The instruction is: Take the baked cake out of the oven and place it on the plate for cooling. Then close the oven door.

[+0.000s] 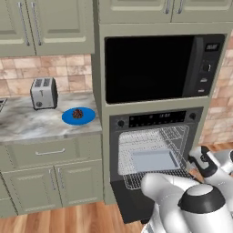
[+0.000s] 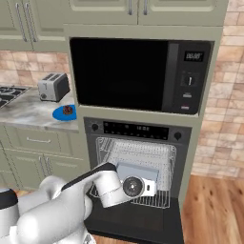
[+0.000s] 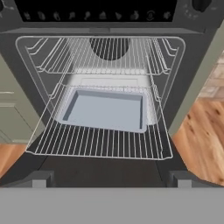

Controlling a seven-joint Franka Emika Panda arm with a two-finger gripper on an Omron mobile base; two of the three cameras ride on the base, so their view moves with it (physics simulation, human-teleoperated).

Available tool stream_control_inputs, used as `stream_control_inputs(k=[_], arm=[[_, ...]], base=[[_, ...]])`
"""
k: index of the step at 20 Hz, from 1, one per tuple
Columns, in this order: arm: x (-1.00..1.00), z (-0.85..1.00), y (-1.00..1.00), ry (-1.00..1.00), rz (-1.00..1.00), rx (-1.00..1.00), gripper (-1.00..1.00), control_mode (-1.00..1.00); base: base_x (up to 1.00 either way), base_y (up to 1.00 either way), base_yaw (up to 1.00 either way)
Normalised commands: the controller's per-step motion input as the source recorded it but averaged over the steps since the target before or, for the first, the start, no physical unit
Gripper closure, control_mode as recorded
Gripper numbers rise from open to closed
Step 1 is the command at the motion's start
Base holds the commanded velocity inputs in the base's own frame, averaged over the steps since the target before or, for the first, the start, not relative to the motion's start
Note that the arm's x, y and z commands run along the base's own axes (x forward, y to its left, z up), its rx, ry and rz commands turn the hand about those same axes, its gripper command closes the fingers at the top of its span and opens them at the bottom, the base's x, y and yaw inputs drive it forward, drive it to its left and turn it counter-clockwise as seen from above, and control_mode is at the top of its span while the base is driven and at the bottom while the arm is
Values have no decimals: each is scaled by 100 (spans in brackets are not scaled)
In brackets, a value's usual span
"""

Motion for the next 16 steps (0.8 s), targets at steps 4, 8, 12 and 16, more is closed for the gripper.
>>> stream_control_inputs(k=[4,8,12,16], arm=[[6,-13,3,0,0,0,-100,-100],[3,-3,21,0,0,0,-100,-100],[20,-2,23,0,0,0,-100,-100],[27,-14,5,0,0,-1,-100,-100]], base=[[0,0,0],[0,0,0],[0,0,0],[0,0,0]])
